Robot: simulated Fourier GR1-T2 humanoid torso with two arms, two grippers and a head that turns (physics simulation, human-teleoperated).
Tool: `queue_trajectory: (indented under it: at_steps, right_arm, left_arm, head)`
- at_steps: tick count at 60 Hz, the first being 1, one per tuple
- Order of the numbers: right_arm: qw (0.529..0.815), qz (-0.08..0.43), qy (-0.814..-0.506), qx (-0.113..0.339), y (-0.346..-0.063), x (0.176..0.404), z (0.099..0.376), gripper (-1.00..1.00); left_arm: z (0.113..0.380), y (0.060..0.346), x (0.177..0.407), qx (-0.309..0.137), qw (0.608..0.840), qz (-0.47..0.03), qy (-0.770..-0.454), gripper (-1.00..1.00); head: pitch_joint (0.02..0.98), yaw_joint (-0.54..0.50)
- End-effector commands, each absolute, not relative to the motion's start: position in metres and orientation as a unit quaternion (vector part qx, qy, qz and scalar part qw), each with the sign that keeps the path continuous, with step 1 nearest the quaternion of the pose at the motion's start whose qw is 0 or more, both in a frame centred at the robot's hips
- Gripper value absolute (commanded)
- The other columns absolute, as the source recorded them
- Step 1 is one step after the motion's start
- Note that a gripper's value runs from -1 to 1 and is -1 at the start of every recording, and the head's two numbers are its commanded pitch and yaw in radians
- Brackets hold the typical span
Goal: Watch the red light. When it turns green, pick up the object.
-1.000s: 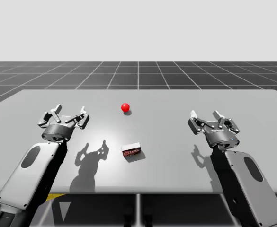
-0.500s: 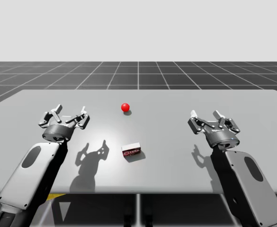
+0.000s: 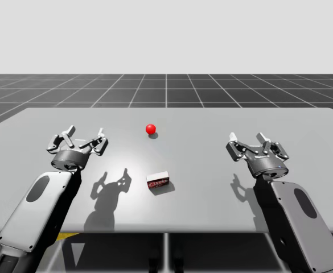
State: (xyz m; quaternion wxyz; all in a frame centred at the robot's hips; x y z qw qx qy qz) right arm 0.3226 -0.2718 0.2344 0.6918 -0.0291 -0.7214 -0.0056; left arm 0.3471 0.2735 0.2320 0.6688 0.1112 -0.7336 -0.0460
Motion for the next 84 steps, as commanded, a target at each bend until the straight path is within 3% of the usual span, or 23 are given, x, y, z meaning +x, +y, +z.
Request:
queue_trajectory:
  at_steps: [1,57,84]
  right_arm:
    - [0.692,-0.005,-0.722,-0.029,-0.2719,0.3227,0.2343,-1.0]
    - [0.689,0.0,-0.724,-0.036,-0.2709,0.322,0.2338,-1.0]
    - [0.69,0.007,-0.722,-0.04,-0.2688,0.3237,0.2313,-1.0]
  left_arm:
    - [0.2316,0.2733,0.3473,0.111,0.669,-0.046,-0.733,-1.0]
    - [0.2316,0.2732,0.347,0.11,0.669,-0.047,-0.733,-1.0]
    - [0.2322,0.2723,0.3472,0.109,0.67,-0.051,-0.733,-1.0]
  head:
    - [0.603,0.11]
    - [0.606,0.11]
    - [0.836,0.07]
